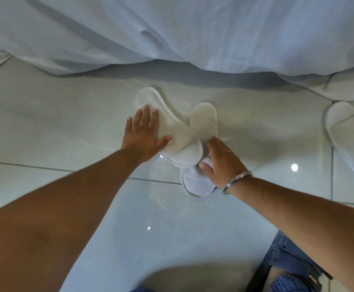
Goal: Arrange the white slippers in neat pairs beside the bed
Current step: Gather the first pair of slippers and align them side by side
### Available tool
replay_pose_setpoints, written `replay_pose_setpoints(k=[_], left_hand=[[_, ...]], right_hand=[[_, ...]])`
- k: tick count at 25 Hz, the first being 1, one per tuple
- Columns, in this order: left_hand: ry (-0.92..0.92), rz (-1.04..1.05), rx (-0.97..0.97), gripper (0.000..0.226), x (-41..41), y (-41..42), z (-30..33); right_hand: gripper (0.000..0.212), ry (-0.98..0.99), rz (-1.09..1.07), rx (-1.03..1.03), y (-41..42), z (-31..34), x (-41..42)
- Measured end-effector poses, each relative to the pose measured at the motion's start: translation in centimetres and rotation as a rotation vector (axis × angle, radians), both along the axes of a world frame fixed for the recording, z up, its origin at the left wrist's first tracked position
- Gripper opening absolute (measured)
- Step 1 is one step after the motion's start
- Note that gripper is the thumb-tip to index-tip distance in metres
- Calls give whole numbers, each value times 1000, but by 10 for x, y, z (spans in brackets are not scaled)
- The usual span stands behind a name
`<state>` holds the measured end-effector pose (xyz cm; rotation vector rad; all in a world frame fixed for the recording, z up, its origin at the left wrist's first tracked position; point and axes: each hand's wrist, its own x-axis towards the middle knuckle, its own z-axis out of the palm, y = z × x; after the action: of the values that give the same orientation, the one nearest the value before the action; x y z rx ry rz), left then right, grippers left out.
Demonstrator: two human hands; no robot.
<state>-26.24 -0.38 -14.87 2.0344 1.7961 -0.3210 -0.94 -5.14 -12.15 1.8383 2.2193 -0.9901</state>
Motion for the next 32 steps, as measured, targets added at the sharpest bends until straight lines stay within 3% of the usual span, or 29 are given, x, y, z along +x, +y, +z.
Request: replay_pose_setpoints(k=[2,4,7,13,25,32], left_hand=[[23,-120,-2,93,-21,5,-1],[54,-285,-3,93,-42,9,1],[56,-487,-6,95,-58,7,4],[35,-443,-45,141,-22,-27,-5],[71,-509,-3,146,-4,-7,-5],[71,-430,4,149,6,-13,-5]], right_hand=[[93,-193,221,28,-8,-11,11],[110,-304,299,59,-3,-15,25],[115,-318,292,104,11,-17,39],[119,-278,481,108,19,-16,32],[119,-241,454,117,10,-29,3],[119,-235,464,115,10,-29,5]])
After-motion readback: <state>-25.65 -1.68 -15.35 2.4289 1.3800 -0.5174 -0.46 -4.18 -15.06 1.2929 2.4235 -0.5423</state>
